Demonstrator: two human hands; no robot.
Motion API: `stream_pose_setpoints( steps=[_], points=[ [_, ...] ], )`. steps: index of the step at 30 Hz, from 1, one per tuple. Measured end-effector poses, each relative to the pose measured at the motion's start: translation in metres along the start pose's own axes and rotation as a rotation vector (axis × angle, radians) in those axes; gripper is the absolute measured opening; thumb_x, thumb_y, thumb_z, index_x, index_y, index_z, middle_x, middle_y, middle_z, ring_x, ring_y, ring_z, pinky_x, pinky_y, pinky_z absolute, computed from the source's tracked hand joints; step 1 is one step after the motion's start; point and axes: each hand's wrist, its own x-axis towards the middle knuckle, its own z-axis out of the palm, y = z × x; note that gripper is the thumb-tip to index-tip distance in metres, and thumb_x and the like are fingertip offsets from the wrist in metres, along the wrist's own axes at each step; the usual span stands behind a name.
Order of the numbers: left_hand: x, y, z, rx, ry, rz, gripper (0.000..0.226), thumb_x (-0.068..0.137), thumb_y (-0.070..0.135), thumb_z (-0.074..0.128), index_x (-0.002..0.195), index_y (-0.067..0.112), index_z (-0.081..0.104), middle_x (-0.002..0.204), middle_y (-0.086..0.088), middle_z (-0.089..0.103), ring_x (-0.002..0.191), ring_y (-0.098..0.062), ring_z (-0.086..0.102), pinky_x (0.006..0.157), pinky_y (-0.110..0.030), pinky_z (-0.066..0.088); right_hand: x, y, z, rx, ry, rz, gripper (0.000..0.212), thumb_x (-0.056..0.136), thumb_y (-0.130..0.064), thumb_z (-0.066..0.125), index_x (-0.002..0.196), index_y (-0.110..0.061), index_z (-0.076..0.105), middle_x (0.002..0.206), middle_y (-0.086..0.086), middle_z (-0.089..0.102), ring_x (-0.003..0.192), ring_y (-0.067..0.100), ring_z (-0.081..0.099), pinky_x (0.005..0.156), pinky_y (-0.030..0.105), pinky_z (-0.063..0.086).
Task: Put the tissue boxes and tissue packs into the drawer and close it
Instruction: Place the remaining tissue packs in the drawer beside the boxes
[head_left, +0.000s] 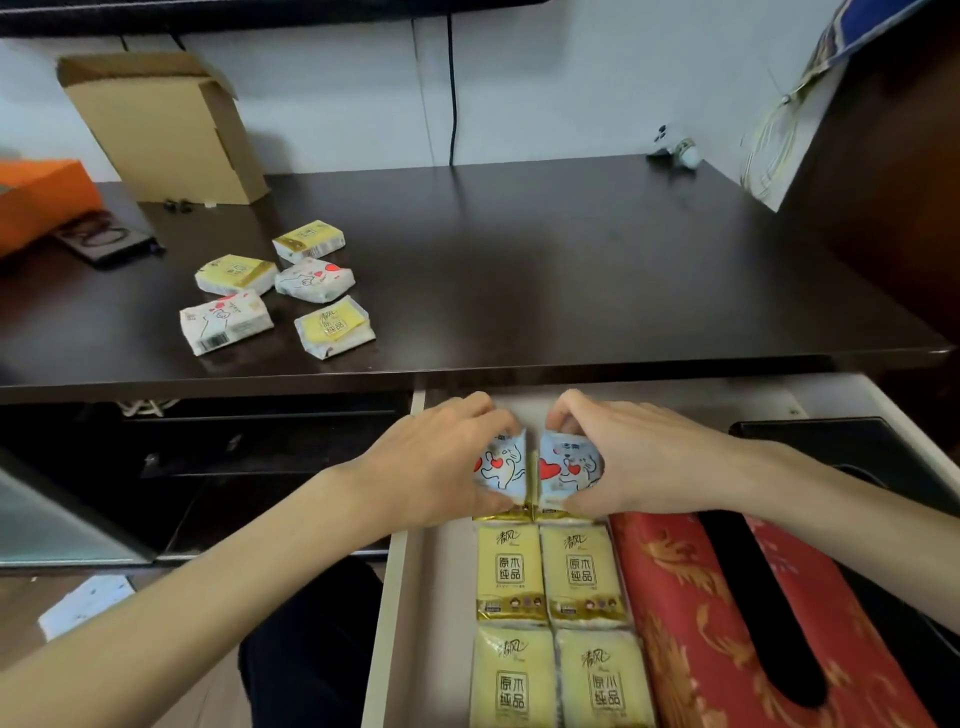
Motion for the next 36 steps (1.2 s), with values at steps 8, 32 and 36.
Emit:
stream_pose_setpoints(
  steps=[8,32,36],
  points=[
    [0.002,0.006,0.015,-0.03,-0.008,-0.042,0.073,0.071,0.057,0.077,0.133,0.034,0.045,0.118,0.014,0.051,0.105,-0.007,0.052,0.069,-0.017,0.042,0.008,0.0,0.016,0.015,0.032,0.022,0.086,0.069,-0.044,0.079,0.14,-0.037,0.032,0.127,-0.014,0.058,0.105,0.012,0.06,0.082,0.036,0.055],
    [-0.046,-0.039,-0.064,-0.16,0.355,-0.166,0.042,0.087,0.062,0.052,0.12,0.038,0.059,0.11,0.022,0.065,0.102,0.005,0.06,0.085,-0.031,0.054,0.032,-0.034,-0.043,0.301,0.526,-0.247,0.023,0.087,-0.051,0.059,0.098,-0.036,0.071,0.095,-0.026,0.069,0.091,-0.003,0.066,0.071,0.021,0.047],
    [-0.059,-0.09,-0.093,-0.125,0.466,-0.337,0.031,0.09,0.05,0.057,0.115,0.033,0.066,0.105,0.018,0.069,0.096,0.002,0.062,0.082,-0.03,0.055,0.093,-0.067,-0.06,0.275,0.47,-0.298,0.02,0.092,-0.049,0.062,0.107,-0.037,0.068,0.102,-0.024,0.064,0.091,-0.01,0.059,0.075,0.027,0.047]
  ],
)
